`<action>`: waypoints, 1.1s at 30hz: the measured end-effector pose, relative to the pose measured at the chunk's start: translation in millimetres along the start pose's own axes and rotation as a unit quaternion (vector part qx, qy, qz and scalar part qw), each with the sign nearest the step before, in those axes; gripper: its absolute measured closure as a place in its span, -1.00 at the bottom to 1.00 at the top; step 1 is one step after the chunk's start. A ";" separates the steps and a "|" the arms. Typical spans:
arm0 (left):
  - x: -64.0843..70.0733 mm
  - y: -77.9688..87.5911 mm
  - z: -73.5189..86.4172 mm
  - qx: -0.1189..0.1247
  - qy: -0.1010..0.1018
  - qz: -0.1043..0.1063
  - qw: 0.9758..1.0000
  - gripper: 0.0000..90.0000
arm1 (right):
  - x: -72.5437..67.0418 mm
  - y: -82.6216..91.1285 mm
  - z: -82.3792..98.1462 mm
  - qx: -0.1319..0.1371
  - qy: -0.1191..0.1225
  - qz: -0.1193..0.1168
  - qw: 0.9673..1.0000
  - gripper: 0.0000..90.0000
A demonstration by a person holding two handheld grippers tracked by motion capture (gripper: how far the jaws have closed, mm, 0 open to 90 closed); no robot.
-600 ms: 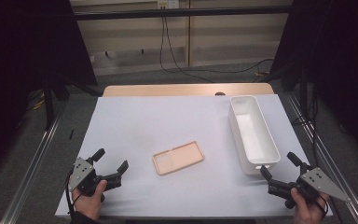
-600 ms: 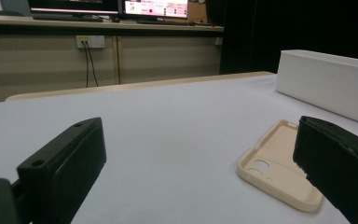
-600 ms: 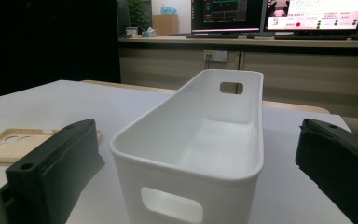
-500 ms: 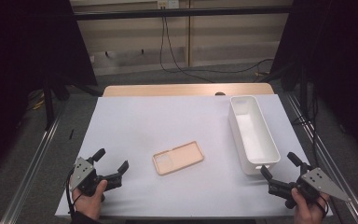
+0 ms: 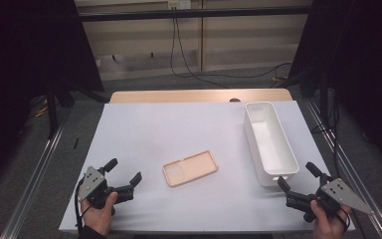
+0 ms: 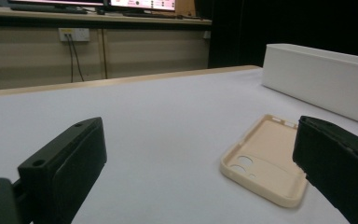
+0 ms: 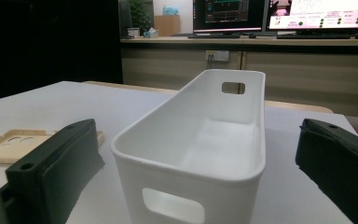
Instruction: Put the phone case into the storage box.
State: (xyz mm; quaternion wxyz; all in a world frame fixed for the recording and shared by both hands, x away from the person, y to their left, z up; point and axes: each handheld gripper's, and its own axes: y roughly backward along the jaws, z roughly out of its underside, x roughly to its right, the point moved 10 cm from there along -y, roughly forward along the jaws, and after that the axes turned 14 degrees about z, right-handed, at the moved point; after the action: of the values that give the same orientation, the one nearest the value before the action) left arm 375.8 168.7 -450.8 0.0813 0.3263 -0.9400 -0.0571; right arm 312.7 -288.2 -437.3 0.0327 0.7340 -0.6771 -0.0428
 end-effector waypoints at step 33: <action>4.7 -43.3 -14.3 -0.001 -0.007 0.041 0.999 -0.94 | -3.9 -0.9 0.0 -0.001 0.003 -0.007 1.000 -1.00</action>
State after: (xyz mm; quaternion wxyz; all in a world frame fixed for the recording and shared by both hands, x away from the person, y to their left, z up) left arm 401.0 131.2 -443.1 0.0769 0.2873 -0.9531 -0.0566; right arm 313.3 -284.3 -437.3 0.0355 0.7386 -0.6719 -0.0417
